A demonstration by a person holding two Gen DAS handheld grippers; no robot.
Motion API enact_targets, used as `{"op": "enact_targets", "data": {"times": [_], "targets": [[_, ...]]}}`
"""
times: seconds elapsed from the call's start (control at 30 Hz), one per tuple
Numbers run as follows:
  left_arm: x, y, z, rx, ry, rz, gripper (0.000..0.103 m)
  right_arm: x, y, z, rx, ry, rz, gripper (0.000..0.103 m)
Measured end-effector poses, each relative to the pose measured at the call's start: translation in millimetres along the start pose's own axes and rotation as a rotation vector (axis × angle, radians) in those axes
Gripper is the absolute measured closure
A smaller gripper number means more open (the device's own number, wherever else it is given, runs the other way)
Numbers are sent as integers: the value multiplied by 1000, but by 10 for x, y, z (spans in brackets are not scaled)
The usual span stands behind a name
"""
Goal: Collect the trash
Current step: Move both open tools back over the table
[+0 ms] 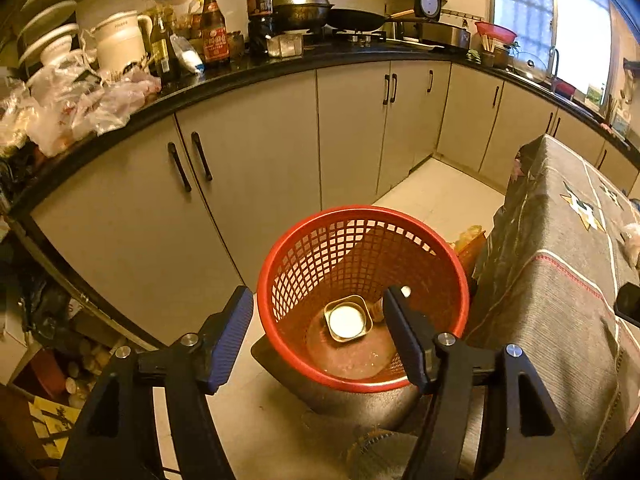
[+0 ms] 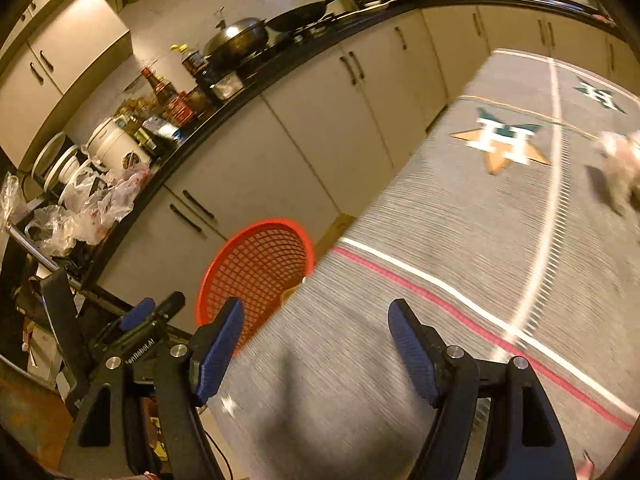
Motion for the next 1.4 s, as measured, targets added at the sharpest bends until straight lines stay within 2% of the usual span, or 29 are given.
{"op": "enact_targets", "data": {"times": [0.47,0.63,0.8,0.97,1.17,1.3,1.4], "targets": [[549,-39,551,-114,13,71,31,804,283,597,-80,49,98,23],[691,-16,821,-160,53,72,29,1108,391,887,-116,80,138,23],[867,73,1252,-189,188,44,27,1581,621,1339,-147,151,187,22],[970,208,1849,-258,316,2,26,2196,886,1929,-222,268,258,22],[1244,376,2762,-384,470,2,26,2849,1113,2600,-320,417,336,19],[1438,558,3429,-490,586,-3,26,3154,1193,2980,-384,477,368,19],[1544,649,3929,-578,681,16,26,3295,1111,3134,-387,508,388,19]]}}
Point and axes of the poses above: each gripper's, at about its wrist camera, not at the fingertips, and x roughly against the way its jaws point, z to its right, y to its underside, the point moved 10 cm from there along -x, roughly the way its jaws point, and after that the axes turned 1 degree about z, right-handed, at the moved point
